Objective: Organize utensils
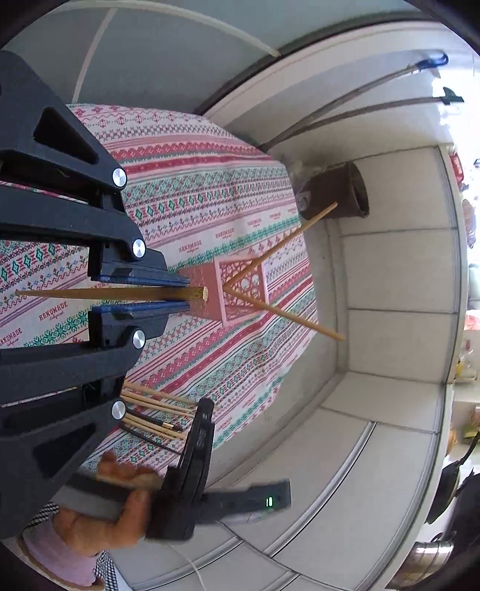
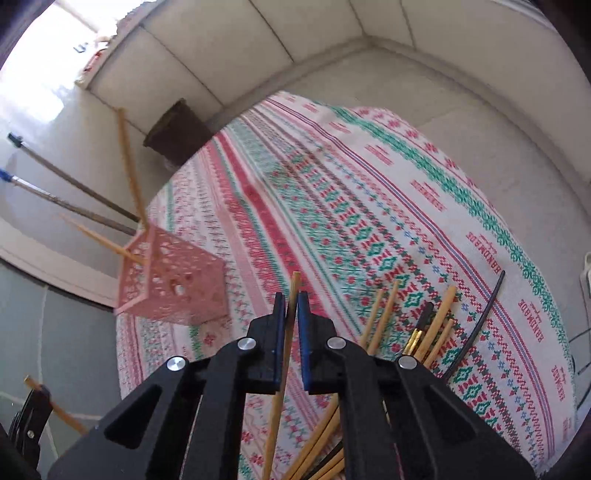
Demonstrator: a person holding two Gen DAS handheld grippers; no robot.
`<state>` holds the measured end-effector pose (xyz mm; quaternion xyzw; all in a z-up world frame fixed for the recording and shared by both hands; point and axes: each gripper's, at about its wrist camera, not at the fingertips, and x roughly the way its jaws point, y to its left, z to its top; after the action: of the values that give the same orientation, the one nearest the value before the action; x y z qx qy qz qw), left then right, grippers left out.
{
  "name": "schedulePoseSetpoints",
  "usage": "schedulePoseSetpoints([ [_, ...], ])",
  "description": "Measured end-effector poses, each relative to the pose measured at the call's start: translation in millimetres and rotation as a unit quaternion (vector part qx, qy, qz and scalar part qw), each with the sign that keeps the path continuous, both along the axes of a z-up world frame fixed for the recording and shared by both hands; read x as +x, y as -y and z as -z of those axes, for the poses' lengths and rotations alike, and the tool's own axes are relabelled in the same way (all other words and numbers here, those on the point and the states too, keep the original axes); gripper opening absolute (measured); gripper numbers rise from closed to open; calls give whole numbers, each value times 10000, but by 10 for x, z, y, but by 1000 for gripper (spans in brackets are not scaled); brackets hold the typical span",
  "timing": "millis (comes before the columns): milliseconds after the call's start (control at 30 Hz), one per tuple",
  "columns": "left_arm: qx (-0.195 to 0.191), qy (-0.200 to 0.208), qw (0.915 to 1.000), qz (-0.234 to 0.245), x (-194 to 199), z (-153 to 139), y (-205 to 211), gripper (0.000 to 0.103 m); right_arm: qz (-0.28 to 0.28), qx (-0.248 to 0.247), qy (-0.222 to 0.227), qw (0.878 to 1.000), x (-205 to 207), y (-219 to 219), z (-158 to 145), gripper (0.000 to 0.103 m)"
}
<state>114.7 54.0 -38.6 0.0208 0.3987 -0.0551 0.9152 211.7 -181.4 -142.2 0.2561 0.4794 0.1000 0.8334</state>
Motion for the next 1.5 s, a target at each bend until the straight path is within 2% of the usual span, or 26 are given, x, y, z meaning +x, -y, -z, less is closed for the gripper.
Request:
schedulePoseSetpoints([
  [200, -19, 264, 9993, -251, -204, -127, -127, 7, -403, 131, 762, 9962, -456, -83, -557, 5],
  [667, -4, 465, 9976, -518, -536, -232, -203, 7, -648, 389, 1253, 9892, -1039, 178, -999, 5],
  [833, -117, 645, 9960, -607, -535, -405, -236, 7, -513, 305, 1488, 9871, -1090, 291, -1257, 5],
  [933, -367, 741, 9947, -618, -493, -553, -267, 6, -357, 271, 1696, 9845, -1081, 383, -1464, 5],
  [1067, -750, 929, 9907, -657, -366, -811, -334, 6, -143, 421, 1963, 9795, -982, 521, -1742, 5],
  [1267, -1022, 1228, 9848, -685, -97, -1225, -352, 6, 86, 683, 2217, 9727, -741, 684, -2068, 5],
  [1333, -1035, 1100, 9857, -742, 27, -1232, -380, 6, 137, 782, 2259, 9709, -680, 727, -2126, 5],
  [1400, -1104, 766, 9863, -961, 204, -1069, -487, 7, 199, 827, 2303, 9694, -639, 773, -2167, 5],
  [1433, -1168, 487, 9860, -1083, 318, -927, -561, 7, 231, 855, 2316, 9688, -622, 801, -2168, 5],
  [1500, -1359, -530, 9810, -1281, 645, -399, -748, 15, 295, 914, 2319, 9680, -602, 860, -2137, 5],
])
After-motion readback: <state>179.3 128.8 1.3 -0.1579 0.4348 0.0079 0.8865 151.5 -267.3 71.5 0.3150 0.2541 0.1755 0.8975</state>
